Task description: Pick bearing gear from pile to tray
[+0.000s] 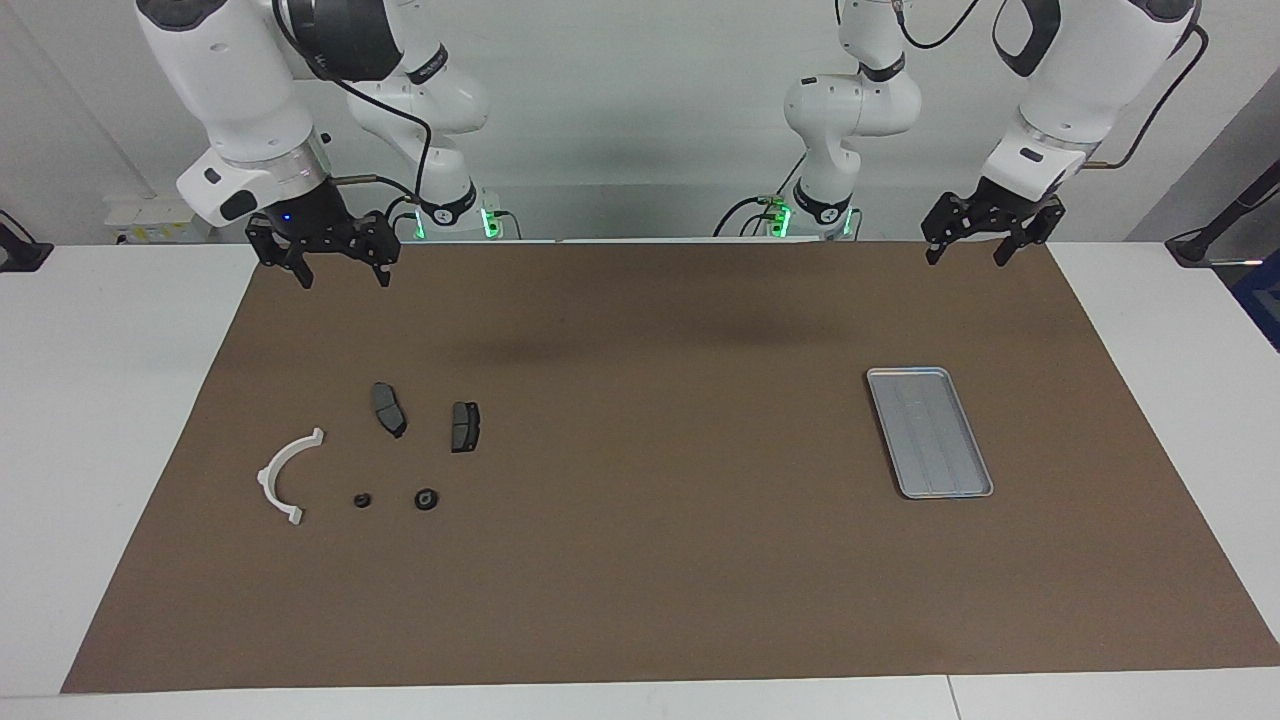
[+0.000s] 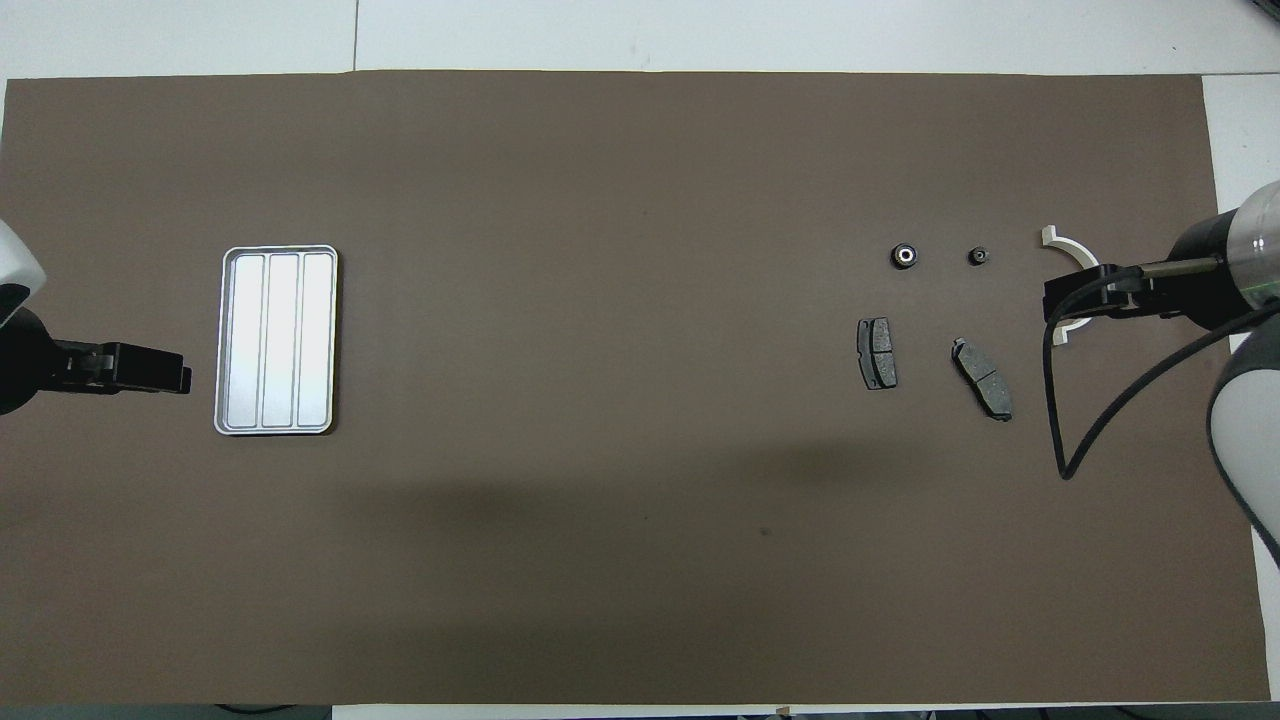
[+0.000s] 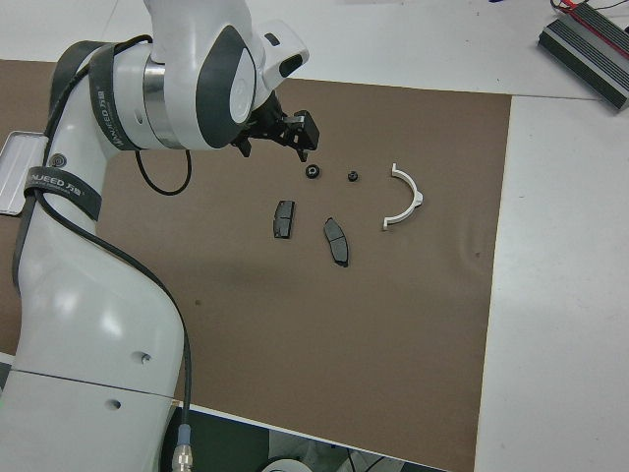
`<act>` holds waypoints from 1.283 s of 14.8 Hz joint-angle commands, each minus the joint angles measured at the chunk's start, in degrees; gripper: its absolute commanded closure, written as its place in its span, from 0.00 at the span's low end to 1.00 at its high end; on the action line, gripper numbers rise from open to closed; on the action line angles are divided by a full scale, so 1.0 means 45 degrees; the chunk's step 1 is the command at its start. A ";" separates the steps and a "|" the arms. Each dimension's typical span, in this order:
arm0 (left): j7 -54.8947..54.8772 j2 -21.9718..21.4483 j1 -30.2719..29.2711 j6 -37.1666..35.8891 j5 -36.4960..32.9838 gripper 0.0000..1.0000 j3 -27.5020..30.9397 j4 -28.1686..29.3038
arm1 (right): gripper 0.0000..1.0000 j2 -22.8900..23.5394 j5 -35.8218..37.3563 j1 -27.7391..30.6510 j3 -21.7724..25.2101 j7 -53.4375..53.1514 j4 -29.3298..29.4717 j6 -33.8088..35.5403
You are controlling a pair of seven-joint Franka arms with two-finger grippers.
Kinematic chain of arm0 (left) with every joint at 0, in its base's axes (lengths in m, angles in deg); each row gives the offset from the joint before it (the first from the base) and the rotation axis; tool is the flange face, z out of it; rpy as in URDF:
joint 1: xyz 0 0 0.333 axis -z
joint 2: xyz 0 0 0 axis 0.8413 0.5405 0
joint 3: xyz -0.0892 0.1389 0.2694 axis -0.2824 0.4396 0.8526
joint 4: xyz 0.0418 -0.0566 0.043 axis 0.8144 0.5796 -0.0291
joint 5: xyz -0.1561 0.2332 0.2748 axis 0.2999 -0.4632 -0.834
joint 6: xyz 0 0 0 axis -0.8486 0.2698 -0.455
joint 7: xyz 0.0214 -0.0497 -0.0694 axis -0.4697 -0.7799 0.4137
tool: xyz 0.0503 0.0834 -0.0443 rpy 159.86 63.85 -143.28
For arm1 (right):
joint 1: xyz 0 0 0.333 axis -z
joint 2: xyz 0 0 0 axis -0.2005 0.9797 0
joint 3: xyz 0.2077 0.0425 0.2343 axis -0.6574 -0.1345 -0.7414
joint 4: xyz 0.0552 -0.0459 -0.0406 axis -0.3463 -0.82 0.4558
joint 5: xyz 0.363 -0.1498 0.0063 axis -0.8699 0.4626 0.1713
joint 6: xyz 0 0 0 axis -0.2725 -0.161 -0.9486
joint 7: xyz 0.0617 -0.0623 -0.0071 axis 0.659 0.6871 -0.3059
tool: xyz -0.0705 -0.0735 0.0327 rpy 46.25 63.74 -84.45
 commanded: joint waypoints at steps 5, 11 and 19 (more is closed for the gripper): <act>-0.0115 -0.0033 -0.0039 -0.0072 0.0174 0.00 0.0007 -0.0039 | 0.00 -0.0436 -0.0217 -0.0009 -0.0078 0.0345 -0.0190 -0.0155; -0.0115 -0.0033 -0.0039 -0.0092 0.0174 0.00 0.0007 -0.0039 | 0.00 -0.1003 -0.0315 0.0030 -0.0079 0.0306 -0.0151 -0.0135; -0.0115 -0.0033 -0.0039 -0.0092 0.0174 0.00 0.0007 -0.0039 | 0.00 -0.1395 -0.0315 0.0030 0.0117 0.0306 -0.0131 -0.0135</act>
